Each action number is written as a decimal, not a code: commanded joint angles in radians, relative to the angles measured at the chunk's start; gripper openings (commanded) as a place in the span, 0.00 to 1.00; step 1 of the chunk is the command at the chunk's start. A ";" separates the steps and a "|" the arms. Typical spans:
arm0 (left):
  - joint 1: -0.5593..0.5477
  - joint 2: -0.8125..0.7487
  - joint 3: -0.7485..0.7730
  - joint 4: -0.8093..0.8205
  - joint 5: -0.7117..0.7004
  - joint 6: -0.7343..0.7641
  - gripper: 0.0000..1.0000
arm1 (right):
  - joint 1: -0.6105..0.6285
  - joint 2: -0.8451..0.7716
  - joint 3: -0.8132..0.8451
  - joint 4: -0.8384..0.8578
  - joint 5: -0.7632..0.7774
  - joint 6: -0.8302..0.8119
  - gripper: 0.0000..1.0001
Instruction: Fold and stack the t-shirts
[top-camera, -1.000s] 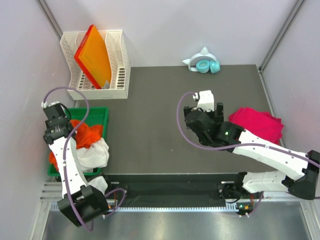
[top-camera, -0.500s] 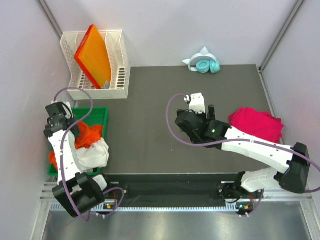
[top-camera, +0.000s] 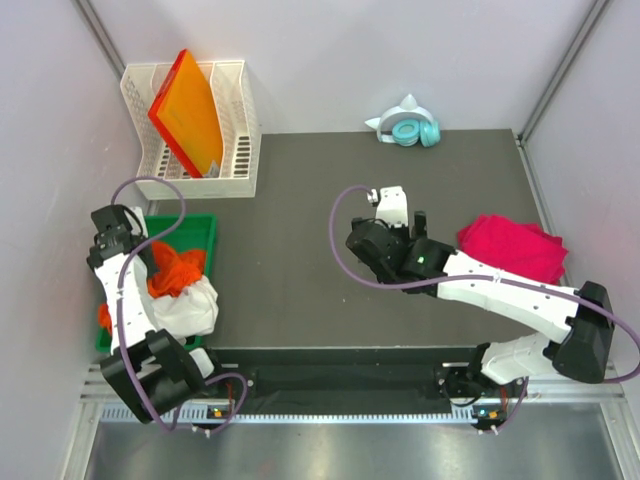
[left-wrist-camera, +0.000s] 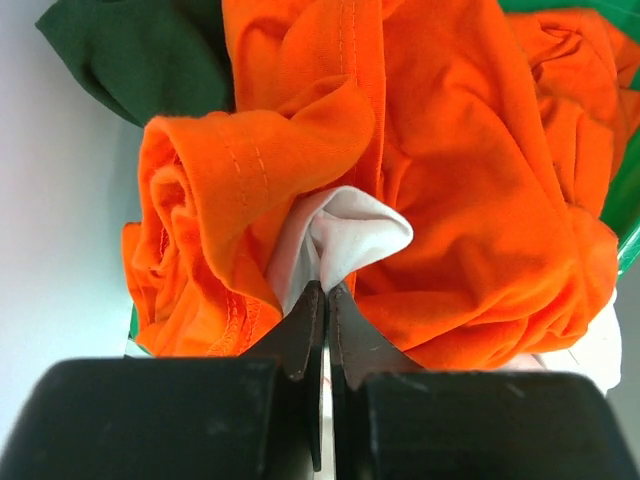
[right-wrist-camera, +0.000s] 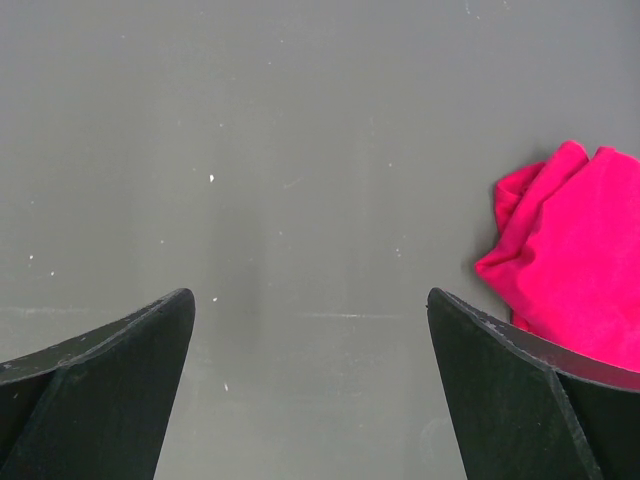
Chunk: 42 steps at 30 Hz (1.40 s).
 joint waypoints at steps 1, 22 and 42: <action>0.010 -0.048 0.010 0.026 0.013 0.007 0.00 | -0.002 0.019 0.041 -0.003 0.008 0.033 1.00; -0.436 0.271 1.161 -0.119 0.391 -0.131 0.00 | -0.002 -0.013 0.092 0.025 0.019 -0.013 1.00; -1.181 0.361 1.433 0.129 0.191 0.035 0.00 | -0.002 -0.226 -0.036 -0.165 0.068 0.197 1.00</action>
